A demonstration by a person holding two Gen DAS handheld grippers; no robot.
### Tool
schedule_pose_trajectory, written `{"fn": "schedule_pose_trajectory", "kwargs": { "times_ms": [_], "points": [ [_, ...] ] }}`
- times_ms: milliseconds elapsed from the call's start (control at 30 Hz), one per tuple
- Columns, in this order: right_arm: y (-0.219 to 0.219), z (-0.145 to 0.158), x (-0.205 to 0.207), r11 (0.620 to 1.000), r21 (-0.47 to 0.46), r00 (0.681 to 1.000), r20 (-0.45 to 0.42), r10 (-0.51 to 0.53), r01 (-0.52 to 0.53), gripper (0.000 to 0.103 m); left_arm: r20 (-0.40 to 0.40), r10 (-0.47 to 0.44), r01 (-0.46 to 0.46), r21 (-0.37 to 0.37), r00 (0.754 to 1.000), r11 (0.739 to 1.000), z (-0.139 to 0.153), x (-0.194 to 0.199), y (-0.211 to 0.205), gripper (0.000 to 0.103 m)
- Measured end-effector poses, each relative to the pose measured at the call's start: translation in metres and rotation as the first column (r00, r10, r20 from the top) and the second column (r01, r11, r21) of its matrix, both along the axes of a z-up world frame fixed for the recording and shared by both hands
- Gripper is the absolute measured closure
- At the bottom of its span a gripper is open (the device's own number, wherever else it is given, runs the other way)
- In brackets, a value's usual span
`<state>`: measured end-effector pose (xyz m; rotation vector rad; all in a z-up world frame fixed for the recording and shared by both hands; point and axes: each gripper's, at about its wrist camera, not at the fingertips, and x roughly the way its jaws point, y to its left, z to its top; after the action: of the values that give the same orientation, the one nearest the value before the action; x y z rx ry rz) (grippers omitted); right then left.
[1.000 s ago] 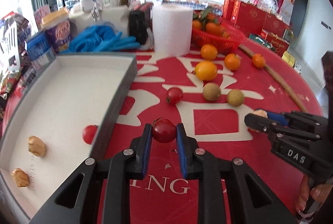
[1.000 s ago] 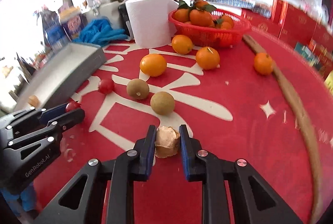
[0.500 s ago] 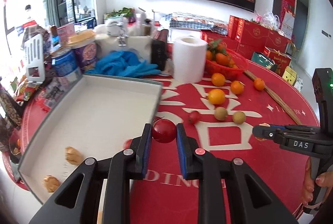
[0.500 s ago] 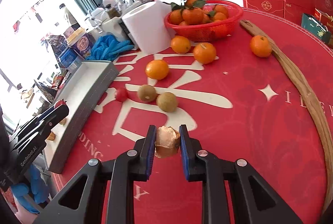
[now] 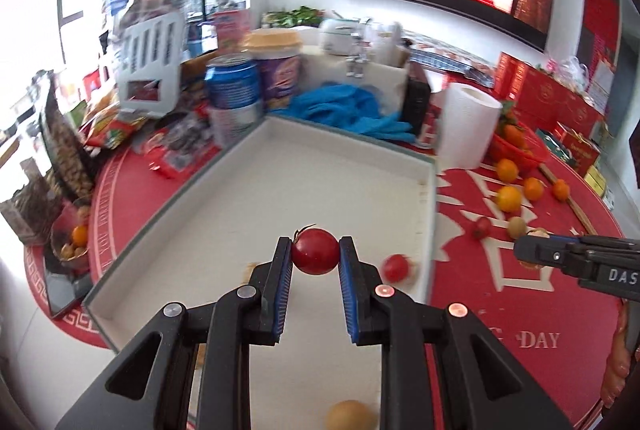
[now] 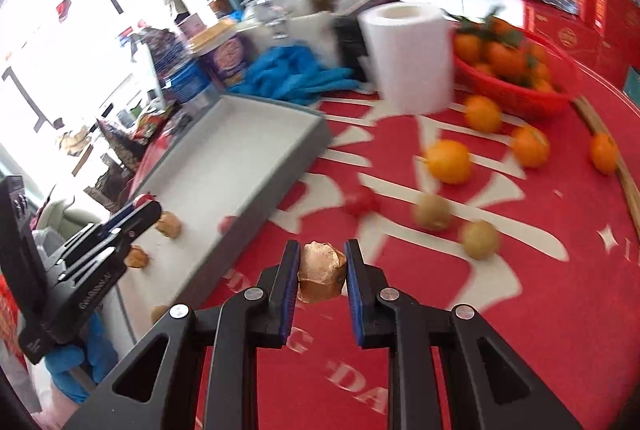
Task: Organize fruits
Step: 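Carry both fruits over the white tray and open both tools to drop them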
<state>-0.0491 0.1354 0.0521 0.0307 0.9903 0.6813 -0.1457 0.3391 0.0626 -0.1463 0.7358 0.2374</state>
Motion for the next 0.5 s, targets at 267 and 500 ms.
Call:
{"fn": "schedule_pose_trajectory", "kwargs": {
  "times_ms": [267,500],
  "points": [
    [0.065,0.015,-0.008,0.993,0.005,0.993,0.016,0.114,-0.114,0.080,-0.025,0.057,-0.057,-0.015,0.998,0.998,-0.009,-0.008,0.028,0.078],
    [0.101,0.008,-0.005,0.989,-0.016,0.989,0.007,0.150,-0.150,0.080,-0.043,0.063,-0.063,-0.011,0.997,0.998,-0.018,-0.009,0.031,0.078]
  ]
}}
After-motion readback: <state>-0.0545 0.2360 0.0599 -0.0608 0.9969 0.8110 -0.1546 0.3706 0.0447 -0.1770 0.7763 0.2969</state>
